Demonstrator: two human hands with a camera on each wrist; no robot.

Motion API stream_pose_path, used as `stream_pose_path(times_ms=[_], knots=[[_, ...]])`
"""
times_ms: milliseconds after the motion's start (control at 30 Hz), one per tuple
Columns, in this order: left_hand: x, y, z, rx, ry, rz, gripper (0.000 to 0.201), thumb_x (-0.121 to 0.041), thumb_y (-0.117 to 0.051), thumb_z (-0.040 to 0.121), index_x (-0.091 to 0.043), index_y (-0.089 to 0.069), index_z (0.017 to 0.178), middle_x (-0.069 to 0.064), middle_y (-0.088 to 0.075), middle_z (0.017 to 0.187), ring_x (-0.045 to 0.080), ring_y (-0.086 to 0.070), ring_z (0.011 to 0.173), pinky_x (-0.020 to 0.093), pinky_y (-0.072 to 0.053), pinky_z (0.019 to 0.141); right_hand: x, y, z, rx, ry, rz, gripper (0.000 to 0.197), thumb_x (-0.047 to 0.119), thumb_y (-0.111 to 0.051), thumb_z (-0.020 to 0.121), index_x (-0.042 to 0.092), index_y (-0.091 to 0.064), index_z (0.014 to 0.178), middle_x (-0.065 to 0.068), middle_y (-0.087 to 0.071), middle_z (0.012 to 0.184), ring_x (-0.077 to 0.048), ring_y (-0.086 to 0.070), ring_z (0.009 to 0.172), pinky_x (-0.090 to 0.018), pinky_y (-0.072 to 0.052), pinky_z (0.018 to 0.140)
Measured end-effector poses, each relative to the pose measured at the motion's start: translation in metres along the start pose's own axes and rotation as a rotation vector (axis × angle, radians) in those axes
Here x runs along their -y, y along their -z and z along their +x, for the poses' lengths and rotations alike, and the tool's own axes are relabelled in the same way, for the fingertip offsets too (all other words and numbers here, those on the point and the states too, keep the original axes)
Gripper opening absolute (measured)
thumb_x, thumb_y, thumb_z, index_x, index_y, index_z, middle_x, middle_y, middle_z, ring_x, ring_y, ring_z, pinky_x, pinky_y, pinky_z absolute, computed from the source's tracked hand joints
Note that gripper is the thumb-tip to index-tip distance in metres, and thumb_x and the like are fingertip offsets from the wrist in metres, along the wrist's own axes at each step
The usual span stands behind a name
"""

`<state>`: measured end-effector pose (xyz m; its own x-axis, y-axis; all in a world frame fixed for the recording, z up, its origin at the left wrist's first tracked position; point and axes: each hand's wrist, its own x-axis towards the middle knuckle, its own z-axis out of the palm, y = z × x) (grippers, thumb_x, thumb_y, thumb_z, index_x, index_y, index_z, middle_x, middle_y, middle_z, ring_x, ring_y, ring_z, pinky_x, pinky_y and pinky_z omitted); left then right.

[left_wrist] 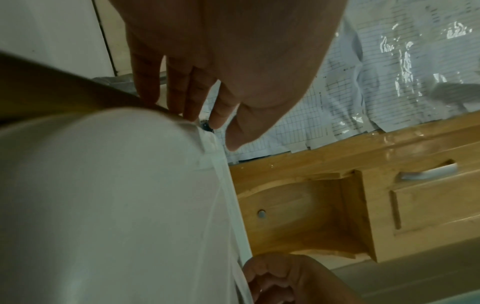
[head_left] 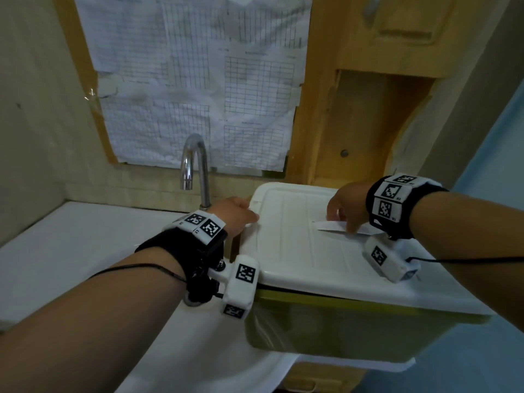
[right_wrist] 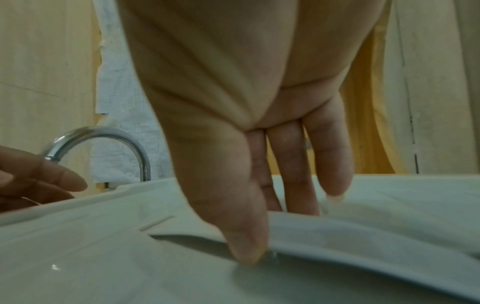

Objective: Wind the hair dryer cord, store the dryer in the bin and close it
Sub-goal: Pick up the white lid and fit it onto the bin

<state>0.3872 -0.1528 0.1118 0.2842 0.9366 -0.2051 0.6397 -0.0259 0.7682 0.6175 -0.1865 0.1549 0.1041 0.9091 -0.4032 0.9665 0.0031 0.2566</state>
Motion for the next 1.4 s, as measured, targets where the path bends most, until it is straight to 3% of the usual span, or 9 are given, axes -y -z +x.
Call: stream_pose_path(times_ms=[233,433,567,700,867,1067,1233,1300,1400], knots=[[0.011,-0.004,0.008,0.01,0.046,-0.037,0.059,-0.018,-0.068,0.075,-0.018,-0.049,0.13,0.01,-0.059,0.125,0.029,-0.059,0.111,0.043,-0.048,0.098,0.008,0.002,-0.001,-0.026,0.088,-0.061,0.045,0.018,-0.073,0.074,0.025,-0.062,0.117,0.002,-0.063,0.106,-0.016,-0.055,0.09,-0.031,-0.049,0.087],[0.035,-0.006,0.033,0.055,0.054,-0.068,0.094,-0.042,-0.071,0.041,-0.025,-0.049,0.13,0.006,-0.068,0.116,0.029,-0.067,0.1,0.045,-0.055,0.088,0.015,0.003,-0.003,-0.037,0.125,-0.083,0.045,0.02,-0.071,0.076,0.027,-0.061,0.12,0.003,-0.066,0.113,-0.018,-0.06,0.097,-0.03,-0.05,0.088],[0.023,0.0,0.009,0.099,0.062,0.004,0.055,-0.024,-0.07,0.069,-0.015,-0.056,0.122,0.015,-0.068,0.109,0.036,-0.067,0.096,0.041,-0.057,0.079,0.015,0.0,-0.002,-0.025,0.108,0.027,0.041,0.02,-0.07,0.076,0.028,-0.064,0.115,0.005,-0.065,0.102,-0.016,-0.061,0.097,-0.032,-0.052,0.092],[0.03,0.001,0.006,0.122,0.085,0.011,0.062,-0.025,-0.073,0.069,-0.018,-0.053,0.127,0.011,-0.069,0.106,0.03,-0.069,0.093,0.044,-0.059,0.08,0.018,-0.007,0.003,-0.06,0.066,0.156,0.032,0.025,-0.066,0.08,0.028,-0.066,0.111,0.006,-0.061,0.099,-0.014,-0.057,0.093,-0.029,-0.049,0.092],[0.036,0.0,0.006,0.077,0.065,0.06,0.059,-0.036,-0.065,0.079,-0.015,-0.048,0.131,0.006,-0.065,0.096,0.018,-0.061,0.072,0.025,-0.046,0.053,0.019,-0.011,0.005,-0.084,0.015,0.2,0.027,0.028,-0.065,0.077,0.032,-0.067,0.104,0.009,-0.06,0.097,-0.014,-0.057,0.094,-0.029,-0.049,0.093],[0.044,-0.006,0.005,0.128,0.167,-0.144,0.074,-0.046,-0.07,0.061,-0.01,-0.048,0.123,0.014,-0.069,0.105,0.031,-0.07,0.09,0.05,-0.058,0.08,0.016,-0.009,0.002,-0.055,-0.016,0.257,0.028,0.028,-0.066,0.079,0.029,-0.068,0.107,0.007,-0.059,0.097,-0.014,-0.056,0.091,-0.03,-0.049,0.091],[0.034,-0.001,0.002,0.029,0.084,0.084,0.071,-0.039,-0.077,0.064,-0.011,-0.043,0.12,0.009,-0.065,0.097,0.025,-0.066,0.084,0.034,-0.057,0.066,0.007,-0.006,-0.005,-0.058,-0.063,0.405,0.026,0.027,-0.064,0.081,0.024,-0.067,0.106,0.004,-0.067,0.083,-0.011,-0.06,0.068,-0.026,-0.051,0.075],[0.03,-0.001,0.001,0.013,0.071,0.164,0.054,-0.035,-0.076,0.067,-0.008,-0.05,0.105,0.005,-0.063,0.084,0.022,-0.063,0.076,0.028,-0.051,0.058,0.0,-0.003,-0.012,-0.121,-0.092,0.514,0.021,0.028,-0.064,0.082,0.024,-0.064,0.103,0.008,-0.064,0.077,-0.008,-0.061,0.068,-0.022,-0.049,0.066],[0.027,-0.001,-0.001,0.03,0.07,0.192,0.036,-0.033,-0.075,0.068,-0.007,-0.059,0.087,0.011,-0.07,0.086,0.026,-0.066,0.078,0.035,-0.056,0.07,-0.01,-0.002,-0.024,-0.245,-0.141,0.682,0.021,0.026,-0.062,0.084,0.019,-0.064,0.104,0.005,-0.067,0.084,-0.011,-0.063,0.075,-0.023,-0.047,0.066]])
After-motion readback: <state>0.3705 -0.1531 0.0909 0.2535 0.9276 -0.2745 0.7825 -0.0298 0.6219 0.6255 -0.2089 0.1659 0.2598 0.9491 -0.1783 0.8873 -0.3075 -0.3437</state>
